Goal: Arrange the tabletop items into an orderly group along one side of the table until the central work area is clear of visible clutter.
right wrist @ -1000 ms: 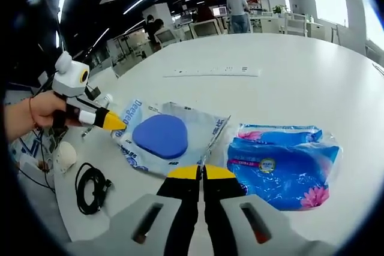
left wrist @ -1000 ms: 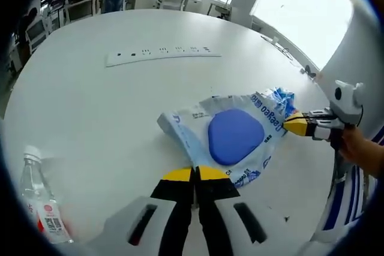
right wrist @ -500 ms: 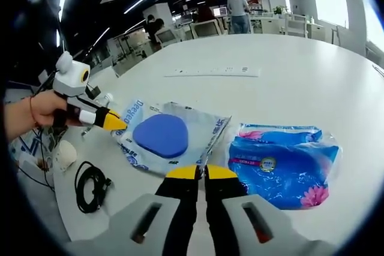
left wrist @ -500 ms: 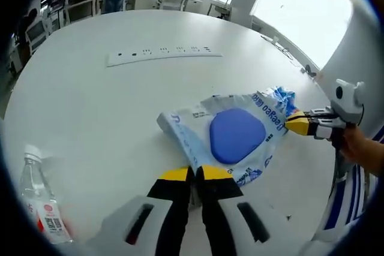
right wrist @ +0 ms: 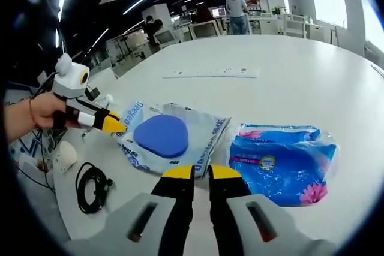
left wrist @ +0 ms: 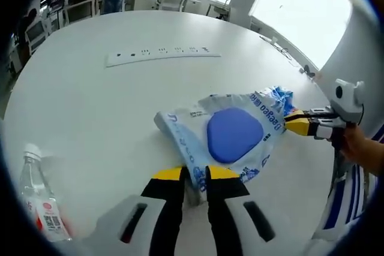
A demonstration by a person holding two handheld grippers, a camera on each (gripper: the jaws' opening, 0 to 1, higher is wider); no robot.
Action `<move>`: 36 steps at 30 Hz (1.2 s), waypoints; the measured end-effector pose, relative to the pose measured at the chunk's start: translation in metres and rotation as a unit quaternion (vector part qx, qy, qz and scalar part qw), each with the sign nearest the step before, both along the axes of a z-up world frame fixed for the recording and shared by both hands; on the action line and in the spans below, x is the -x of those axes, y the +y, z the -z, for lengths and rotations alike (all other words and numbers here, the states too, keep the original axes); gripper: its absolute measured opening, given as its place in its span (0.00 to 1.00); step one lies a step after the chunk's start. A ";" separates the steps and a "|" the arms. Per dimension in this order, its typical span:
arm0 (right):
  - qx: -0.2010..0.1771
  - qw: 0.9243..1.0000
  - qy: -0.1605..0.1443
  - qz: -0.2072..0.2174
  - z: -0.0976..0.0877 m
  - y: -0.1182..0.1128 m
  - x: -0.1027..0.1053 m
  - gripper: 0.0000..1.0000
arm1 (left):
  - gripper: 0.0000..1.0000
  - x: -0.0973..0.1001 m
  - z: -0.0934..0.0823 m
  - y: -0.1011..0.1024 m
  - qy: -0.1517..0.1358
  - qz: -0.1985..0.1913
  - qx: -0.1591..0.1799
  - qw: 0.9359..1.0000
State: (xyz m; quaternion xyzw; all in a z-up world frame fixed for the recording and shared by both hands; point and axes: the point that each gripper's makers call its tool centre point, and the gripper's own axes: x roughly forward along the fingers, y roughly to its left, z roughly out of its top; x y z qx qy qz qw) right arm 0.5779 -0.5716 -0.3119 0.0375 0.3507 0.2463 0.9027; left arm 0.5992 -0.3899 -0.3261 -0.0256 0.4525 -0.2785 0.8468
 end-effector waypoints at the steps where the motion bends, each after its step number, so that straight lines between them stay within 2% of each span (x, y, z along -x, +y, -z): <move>1: -0.001 1.000 0.000 0.001 -0.001 0.000 0.000 0.08 | 0.13 0.000 -0.001 0.000 -0.001 -0.001 0.000 1.000; 14: 0.002 1.000 -0.012 0.000 -0.010 0.003 0.001 0.14 | 0.19 0.000 -0.009 0.009 -0.010 -0.008 0.000 1.000; 27: 0.003 1.000 -0.027 0.002 -0.022 0.006 -0.001 0.27 | 0.31 0.002 -0.019 0.014 -0.019 -0.013 0.002 1.000; 36: 0.003 0.999 -0.036 0.001 -0.030 0.008 -0.004 0.32 | 0.38 0.003 -0.025 0.016 -0.023 -0.016 0.003 1.000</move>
